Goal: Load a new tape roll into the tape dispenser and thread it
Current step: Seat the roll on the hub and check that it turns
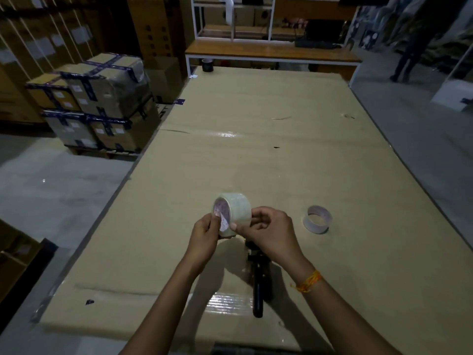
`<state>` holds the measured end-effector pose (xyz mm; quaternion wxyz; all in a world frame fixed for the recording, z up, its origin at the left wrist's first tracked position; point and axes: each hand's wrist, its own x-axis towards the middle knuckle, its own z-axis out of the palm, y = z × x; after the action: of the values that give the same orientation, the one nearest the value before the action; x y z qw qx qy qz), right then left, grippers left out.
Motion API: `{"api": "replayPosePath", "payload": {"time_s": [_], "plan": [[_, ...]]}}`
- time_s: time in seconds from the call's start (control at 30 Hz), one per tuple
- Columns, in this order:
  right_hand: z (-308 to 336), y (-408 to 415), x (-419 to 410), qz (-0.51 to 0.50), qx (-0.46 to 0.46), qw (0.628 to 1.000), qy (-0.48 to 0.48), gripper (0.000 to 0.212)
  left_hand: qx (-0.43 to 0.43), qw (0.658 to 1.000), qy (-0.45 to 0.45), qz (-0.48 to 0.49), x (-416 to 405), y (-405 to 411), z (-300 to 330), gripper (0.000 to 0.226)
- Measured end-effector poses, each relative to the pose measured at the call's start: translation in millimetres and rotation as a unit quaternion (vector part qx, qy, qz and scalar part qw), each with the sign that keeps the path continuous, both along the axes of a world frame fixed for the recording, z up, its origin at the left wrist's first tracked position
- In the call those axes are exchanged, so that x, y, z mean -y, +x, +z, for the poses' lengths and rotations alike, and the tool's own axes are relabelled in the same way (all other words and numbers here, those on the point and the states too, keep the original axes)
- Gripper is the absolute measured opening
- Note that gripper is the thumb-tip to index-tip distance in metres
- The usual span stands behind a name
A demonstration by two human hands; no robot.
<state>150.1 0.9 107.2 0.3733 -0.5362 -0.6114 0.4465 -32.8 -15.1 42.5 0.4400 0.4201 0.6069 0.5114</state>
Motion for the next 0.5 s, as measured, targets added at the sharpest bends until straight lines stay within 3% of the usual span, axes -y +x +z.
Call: {"api": "replayPosePath", "payload": {"time_s": [0.1,0.23,0.37,0.43,0.5], "plan": [[-9.5,-18.4,11.1,-0.031,0.063,0.995,0.071,0.042,-0.008,1.0,-0.018,0.007,-8.0,-0.9,-10.5,0.037],[-17.4,-30.2,17.0,-0.03,0.067,0.993,0.093,0.044,0.008,0.999,-0.046,-0.002,-20.6,-9.8,-27.3,0.023],[-25.4,-1.2,10.1,-0.104,0.052,0.986,0.118,0.047,0.032,0.994,-0.101,-0.03,-32.1,-8.9,-37.9,0.017],[-33.3,27.1,-4.7,-0.102,0.105,0.981,0.125,0.071,0.081,0.988,-0.125,-0.036,-35.4,1.7,-37.3,0.018],[-41.7,52.2,-24.8,-0.042,0.126,0.99,0.054,0.1,0.107,0.983,-0.141,-0.043,-39.9,10.2,-39.3,0.021]]}}
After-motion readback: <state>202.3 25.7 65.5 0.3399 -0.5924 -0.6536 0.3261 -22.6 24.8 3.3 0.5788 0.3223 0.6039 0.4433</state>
